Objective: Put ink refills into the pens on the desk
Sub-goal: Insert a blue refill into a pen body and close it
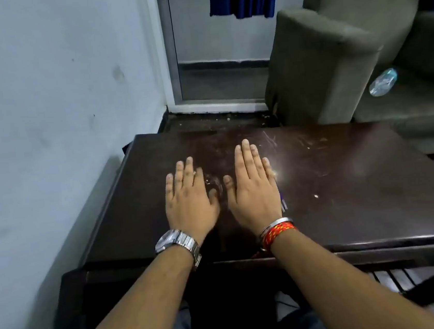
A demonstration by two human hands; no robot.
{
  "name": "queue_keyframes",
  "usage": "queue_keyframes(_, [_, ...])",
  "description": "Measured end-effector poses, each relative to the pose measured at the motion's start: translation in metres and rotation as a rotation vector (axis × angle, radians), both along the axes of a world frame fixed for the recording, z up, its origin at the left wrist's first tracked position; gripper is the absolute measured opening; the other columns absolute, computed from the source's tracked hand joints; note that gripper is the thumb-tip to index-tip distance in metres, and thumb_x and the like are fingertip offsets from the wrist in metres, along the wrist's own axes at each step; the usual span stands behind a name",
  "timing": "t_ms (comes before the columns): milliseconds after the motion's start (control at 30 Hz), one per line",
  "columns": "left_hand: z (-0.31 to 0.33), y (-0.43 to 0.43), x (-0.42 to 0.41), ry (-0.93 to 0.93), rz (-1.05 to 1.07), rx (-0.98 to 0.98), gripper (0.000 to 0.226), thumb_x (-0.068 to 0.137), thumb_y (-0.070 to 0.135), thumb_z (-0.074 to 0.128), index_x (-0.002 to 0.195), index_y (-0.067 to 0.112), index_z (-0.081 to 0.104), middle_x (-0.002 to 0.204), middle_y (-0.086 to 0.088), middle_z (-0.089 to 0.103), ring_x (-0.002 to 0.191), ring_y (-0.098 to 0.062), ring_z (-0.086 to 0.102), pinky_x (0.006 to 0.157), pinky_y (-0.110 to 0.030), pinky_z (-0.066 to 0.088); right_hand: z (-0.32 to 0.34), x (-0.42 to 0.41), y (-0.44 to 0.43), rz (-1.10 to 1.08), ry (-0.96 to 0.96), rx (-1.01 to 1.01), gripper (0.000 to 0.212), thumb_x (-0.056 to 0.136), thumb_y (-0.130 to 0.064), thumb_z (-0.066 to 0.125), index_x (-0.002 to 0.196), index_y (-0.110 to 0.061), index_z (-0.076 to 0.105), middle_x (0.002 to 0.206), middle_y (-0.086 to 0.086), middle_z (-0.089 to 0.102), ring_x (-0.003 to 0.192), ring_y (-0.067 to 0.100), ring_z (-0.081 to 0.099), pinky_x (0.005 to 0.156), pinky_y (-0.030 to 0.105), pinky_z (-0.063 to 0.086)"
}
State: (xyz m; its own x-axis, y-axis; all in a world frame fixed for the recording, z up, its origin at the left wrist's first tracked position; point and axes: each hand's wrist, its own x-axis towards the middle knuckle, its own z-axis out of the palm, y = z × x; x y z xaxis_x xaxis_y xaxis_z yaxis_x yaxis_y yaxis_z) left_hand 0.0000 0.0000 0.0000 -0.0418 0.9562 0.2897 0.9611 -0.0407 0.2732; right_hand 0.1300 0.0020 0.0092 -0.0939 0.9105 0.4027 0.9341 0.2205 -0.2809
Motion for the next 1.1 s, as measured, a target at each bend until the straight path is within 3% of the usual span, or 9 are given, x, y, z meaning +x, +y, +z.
queue_keyframes(67, [-0.019, 0.012, 0.001, -0.031, 0.074, 0.045, 0.041, 0.091, 0.036, 0.059, 0.127, 0.017, 0.063, 0.167, -0.006, 0.020, 0.155, -0.025, 0.007, 0.124, -0.041, 0.004, -0.012, -0.001, 0.017, -0.002, -0.034, 0.014, 0.062, 0.103, -0.034, 0.034, 0.157, -0.010, 0.014, 0.166, 0.006, 0.006, 0.153, 0.017, 0.002, 0.124, 0.037, 0.000])
queue_keyframes(167, [-0.046, 0.025, 0.003, -0.068, 0.170, 0.013, 0.027, 0.087, 0.035, 0.067, 0.104, 0.014, 0.071, 0.166, -0.006, 0.022, 0.155, -0.025, 0.007, 0.125, -0.041, 0.007, -0.036, -0.005, 0.035, 0.022, -0.089, 0.001, 0.061, 0.103, -0.034, 0.036, 0.157, -0.011, 0.016, 0.166, 0.004, 0.010, 0.153, 0.016, 0.006, 0.123, 0.035, -0.002])
queue_keyframes(433, [-0.047, 0.050, 0.010, -0.108, 0.271, -0.033, 0.026, 0.089, 0.032, 0.064, 0.102, 0.011, 0.075, 0.163, -0.007, 0.030, 0.154, -0.026, 0.013, 0.124, -0.040, 0.008, -0.046, -0.009, 0.039, -0.029, 0.059, -0.060, 0.059, 0.104, -0.033, 0.035, 0.156, -0.011, 0.020, 0.166, 0.004, 0.013, 0.153, 0.017, 0.007, 0.122, 0.034, 0.001])
queue_keyframes(500, [-0.043, 0.048, 0.011, -0.155, 0.280, -0.006, 0.026, 0.089, 0.029, 0.063, 0.103, 0.011, 0.075, 0.160, -0.006, 0.035, 0.152, -0.026, 0.020, 0.124, -0.038, 0.009, -0.040, -0.012, 0.037, 0.001, 0.146, -0.062, 0.055, 0.103, -0.031, 0.040, 0.153, -0.009, 0.030, 0.163, 0.006, 0.023, 0.152, 0.019, 0.016, 0.122, 0.033, 0.008])
queue_keyframes(567, [-0.035, 0.046, 0.011, -0.263, 0.306, 0.069, 0.024, 0.087, 0.027, 0.064, 0.101, 0.010, 0.075, 0.148, -0.006, 0.048, 0.140, -0.029, 0.038, 0.117, -0.038, 0.022, -0.036, -0.013, 0.038, 0.021, 0.311, -0.106, 0.050, 0.102, -0.029, 0.047, 0.146, -0.007, 0.043, 0.156, 0.007, 0.039, 0.147, 0.020, 0.030, 0.119, 0.028, 0.018])
queue_keyframes(667, [-0.025, 0.041, 0.012, -0.445, 0.201, 0.121, 0.017, 0.091, 0.021, 0.063, 0.100, 0.007, 0.068, 0.117, -0.010, 0.061, 0.108, -0.033, 0.057, 0.092, -0.037, 0.041, -0.034, -0.015, 0.043, 0.017, 0.569, -0.169, 0.040, 0.099, -0.030, 0.054, 0.134, -0.011, 0.059, 0.138, 0.004, 0.060, 0.130, 0.019, 0.052, 0.111, 0.029, 0.036])
queue_keyframes(800, [-0.028, 0.038, 0.013, -0.684, 0.114, 0.000, 0.012, 0.099, 0.018, 0.054, 0.104, 0.008, 0.059, 0.099, -0.014, 0.069, 0.092, -0.032, 0.063, 0.063, -0.021, 0.031, -0.036, -0.022, 0.047, 0.029, 0.666, -0.177, 0.034, 0.098, -0.033, 0.055, 0.126, -0.016, 0.066, 0.122, 0.001, 0.070, 0.115, 0.017, 0.063, 0.100, 0.035, 0.048])
queue_keyframes(933, [-0.028, 0.040, 0.014, -0.724, 0.097, 0.035, 0.014, 0.102, 0.019, 0.049, 0.094, 0.011, 0.058, 0.085, -0.005, 0.065, 0.072, -0.021, 0.054, 0.059, -0.021, 0.029, -0.041, -0.027, 0.053, 0.033, 0.859, -0.260, 0.032, 0.097, -0.035, 0.058, 0.121, -0.016, 0.069, 0.108, 0.000, 0.075, 0.102, 0.011, 0.067, 0.096, 0.036, 0.052])
queue_keyframes(1100, [-0.028, 0.040, 0.014, -0.720, 0.028, 0.046, 0.021, 0.100, 0.022, 0.050, 0.092, 0.012, 0.067, 0.078, -0.001, 0.071, 0.072, -0.021, 0.062, 0.057, -0.025, 0.040, -0.045, -0.029, 0.057, 0.079, 1.222, -0.358, 0.025, 0.095, -0.031, 0.061, 0.081, -0.017, 0.075, 0.074, -0.001, 0.074, 0.072, 0.011, 0.067, 0.072, 0.036, 0.054])
